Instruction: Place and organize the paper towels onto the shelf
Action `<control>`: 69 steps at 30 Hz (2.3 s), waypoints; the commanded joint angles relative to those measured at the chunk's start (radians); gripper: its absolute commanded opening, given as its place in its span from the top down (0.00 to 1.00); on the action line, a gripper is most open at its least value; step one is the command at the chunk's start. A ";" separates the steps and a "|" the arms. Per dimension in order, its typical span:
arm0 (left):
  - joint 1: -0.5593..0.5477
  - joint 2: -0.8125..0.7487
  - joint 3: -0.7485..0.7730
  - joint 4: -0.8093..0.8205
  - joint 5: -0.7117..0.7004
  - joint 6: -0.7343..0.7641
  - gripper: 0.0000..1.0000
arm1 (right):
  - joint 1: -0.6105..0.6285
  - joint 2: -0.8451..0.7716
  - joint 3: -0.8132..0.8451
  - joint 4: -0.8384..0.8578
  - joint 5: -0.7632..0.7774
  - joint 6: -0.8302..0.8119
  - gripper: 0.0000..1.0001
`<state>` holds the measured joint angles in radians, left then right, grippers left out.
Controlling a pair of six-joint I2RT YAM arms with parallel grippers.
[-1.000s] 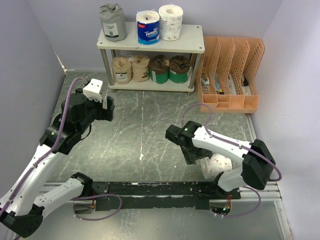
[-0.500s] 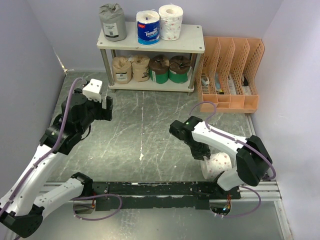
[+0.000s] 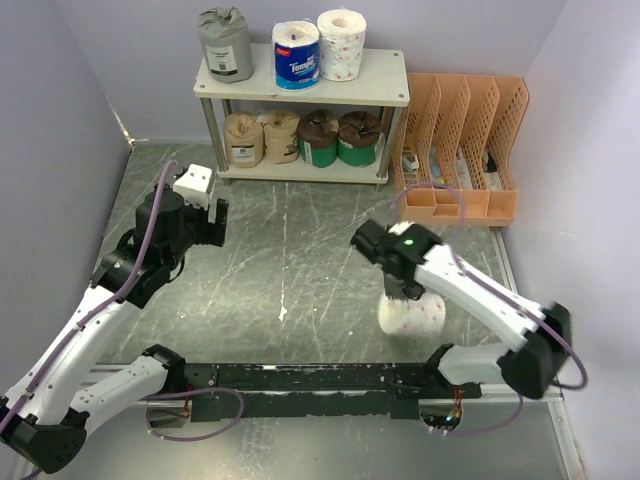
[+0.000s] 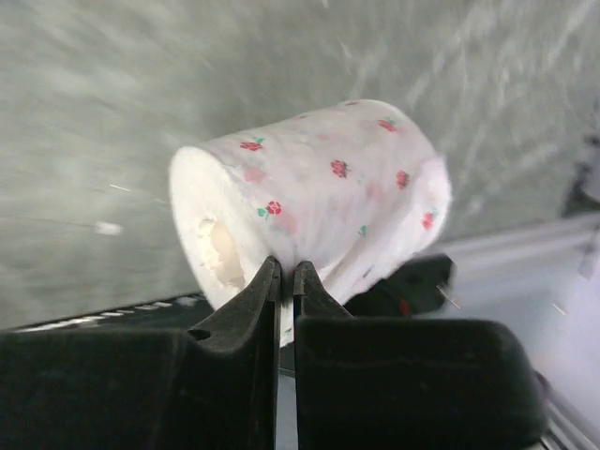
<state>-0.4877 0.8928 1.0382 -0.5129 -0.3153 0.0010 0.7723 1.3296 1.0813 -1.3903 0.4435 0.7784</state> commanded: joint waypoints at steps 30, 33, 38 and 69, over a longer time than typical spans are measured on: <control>0.093 -0.020 -0.034 -0.031 -0.049 0.003 0.04 | -0.173 -0.003 -0.233 1.353 -0.664 0.051 1.00; 0.109 -0.013 -0.042 -0.023 -0.025 -0.010 0.04 | -0.173 -0.002 -0.118 1.131 -0.567 -0.052 0.75; 0.127 0.000 -0.053 -0.013 0.006 -0.026 0.04 | -0.173 0.022 0.035 0.873 -0.451 -0.160 0.60; 0.256 -0.066 -0.123 -0.003 0.147 -0.067 0.04 | -0.194 0.092 -0.303 1.399 -0.658 0.032 0.27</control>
<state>-0.2459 0.8425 0.9314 -0.5423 -0.1951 -0.0605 0.5835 1.4021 0.7902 -0.1421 -0.1562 0.7612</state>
